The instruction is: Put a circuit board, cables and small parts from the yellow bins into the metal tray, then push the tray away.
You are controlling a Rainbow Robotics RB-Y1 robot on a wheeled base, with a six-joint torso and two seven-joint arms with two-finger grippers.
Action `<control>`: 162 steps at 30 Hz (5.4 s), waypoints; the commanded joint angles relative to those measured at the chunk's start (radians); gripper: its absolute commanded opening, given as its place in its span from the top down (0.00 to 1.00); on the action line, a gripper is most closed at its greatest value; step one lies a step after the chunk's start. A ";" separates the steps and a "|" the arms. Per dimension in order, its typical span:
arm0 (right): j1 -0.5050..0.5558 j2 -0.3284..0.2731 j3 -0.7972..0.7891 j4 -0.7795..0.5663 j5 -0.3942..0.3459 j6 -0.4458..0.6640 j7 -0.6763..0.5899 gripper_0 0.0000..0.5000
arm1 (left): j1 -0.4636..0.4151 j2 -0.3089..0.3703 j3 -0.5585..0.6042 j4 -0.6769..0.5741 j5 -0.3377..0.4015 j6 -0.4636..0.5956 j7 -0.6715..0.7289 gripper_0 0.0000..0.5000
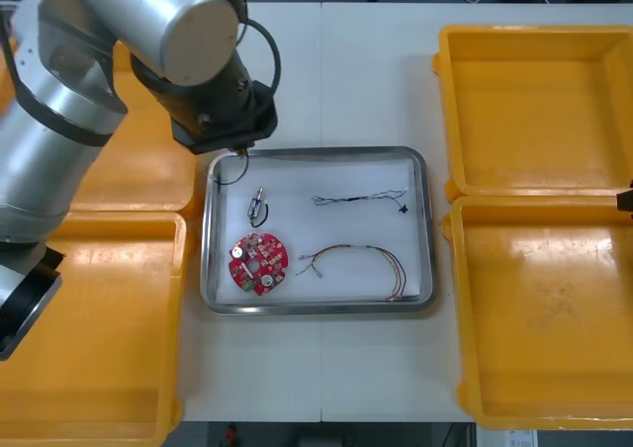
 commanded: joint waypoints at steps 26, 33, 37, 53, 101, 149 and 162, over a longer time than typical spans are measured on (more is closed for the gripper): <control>0.091 0.018 0.032 0.021 -0.102 0.002 -0.290 0.00 | 0.013 -0.045 -0.322 0.224 -0.030 -0.330 0.040 0.00; 0.091 -0.006 0.058 -0.004 -0.115 0.002 -0.247 0.00 | 0.015 -0.044 -0.305 0.194 -0.031 -0.309 0.046 0.00; 0.091 -0.013 0.058 -0.004 -0.112 0.002 -0.178 0.00 | 0.015 -0.044 -0.250 0.150 -0.027 -0.241 0.040 0.00; 0.064 -0.088 0.181 -0.146 -0.152 0.002 -0.166 0.00 | 0.087 -0.015 0.140 -0.120 0.056 0.079 -0.120 0.00; -0.521 0.012 1.189 -0.084 -0.148 0.002 -0.048 0.00 | 0.856 0.240 0.857 -0.602 0.279 0.079 -0.687 0.00; -0.634 0.132 1.674 0.302 0.118 -0.379 -0.005 0.00 | 0.948 0.240 0.841 -0.599 0.183 0.079 -0.698 0.00; -0.643 0.135 1.678 0.321 0.118 -0.399 -0.006 0.00 | 0.948 0.240 0.841 -0.599 0.183 0.079 -0.698 0.00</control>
